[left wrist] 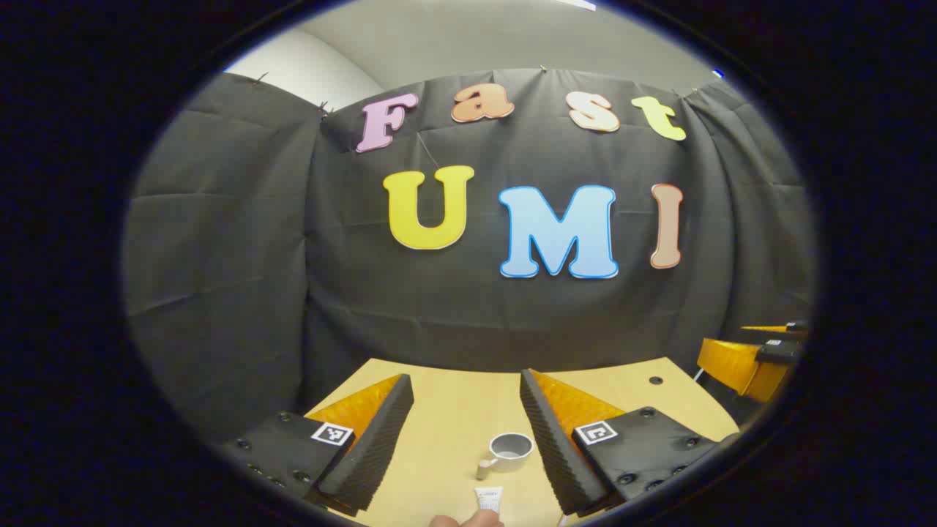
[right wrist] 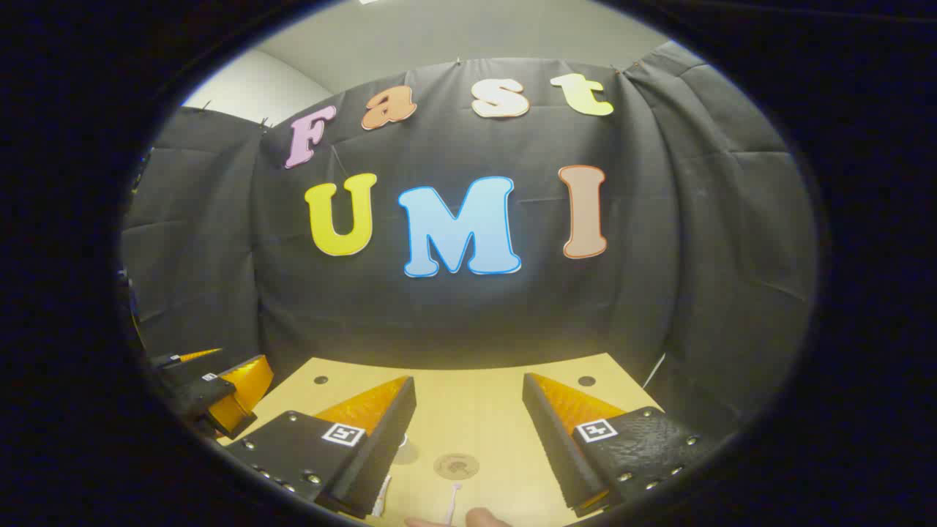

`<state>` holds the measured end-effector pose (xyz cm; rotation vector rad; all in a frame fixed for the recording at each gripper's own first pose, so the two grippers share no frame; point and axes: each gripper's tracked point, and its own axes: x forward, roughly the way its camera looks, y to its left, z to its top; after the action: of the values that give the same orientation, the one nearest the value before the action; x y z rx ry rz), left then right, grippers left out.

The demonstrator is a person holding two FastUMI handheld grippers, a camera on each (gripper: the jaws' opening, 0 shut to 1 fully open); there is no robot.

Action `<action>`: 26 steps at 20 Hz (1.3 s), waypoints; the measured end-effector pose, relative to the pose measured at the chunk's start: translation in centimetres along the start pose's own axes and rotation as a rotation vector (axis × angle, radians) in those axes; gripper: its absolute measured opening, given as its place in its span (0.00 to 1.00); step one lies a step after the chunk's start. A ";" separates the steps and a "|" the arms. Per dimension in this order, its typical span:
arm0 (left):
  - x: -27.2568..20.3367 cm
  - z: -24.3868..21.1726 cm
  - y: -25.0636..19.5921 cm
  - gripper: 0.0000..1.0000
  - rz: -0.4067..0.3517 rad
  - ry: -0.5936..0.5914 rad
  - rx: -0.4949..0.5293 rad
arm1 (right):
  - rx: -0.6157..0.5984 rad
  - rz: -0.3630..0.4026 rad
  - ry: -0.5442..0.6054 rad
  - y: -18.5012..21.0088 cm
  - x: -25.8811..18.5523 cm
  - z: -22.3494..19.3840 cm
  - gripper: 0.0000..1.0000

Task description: Put the toothbrush and toothpaste on the desktop into the cup, then pick up the cup and place it on the coaster on the desktop.

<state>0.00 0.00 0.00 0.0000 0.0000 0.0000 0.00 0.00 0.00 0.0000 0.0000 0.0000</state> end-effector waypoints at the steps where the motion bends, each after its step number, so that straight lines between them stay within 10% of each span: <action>1: 0.0 -0.1 0.1 0.90 -0.001 0.007 0.008 | 0.004 0.006 -0.005 0.0 0.1 -0.1 0.88; 14: 0.1 -1.1 -0.2 0.90 -0.016 0.086 0.028 | 0.028 0.008 0.065 0.1 0.2 -1.1 0.89; 26: 3.0 -16.6 -2.8 0.91 -0.110 0.527 0.019 | 0.113 0.015 0.542 1.3 2.7 -15.3 0.89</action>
<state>3.04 -2.81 -16.57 0.0192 0.5268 -0.1096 2.70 1.28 -15.27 0.1135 0.5415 0.0151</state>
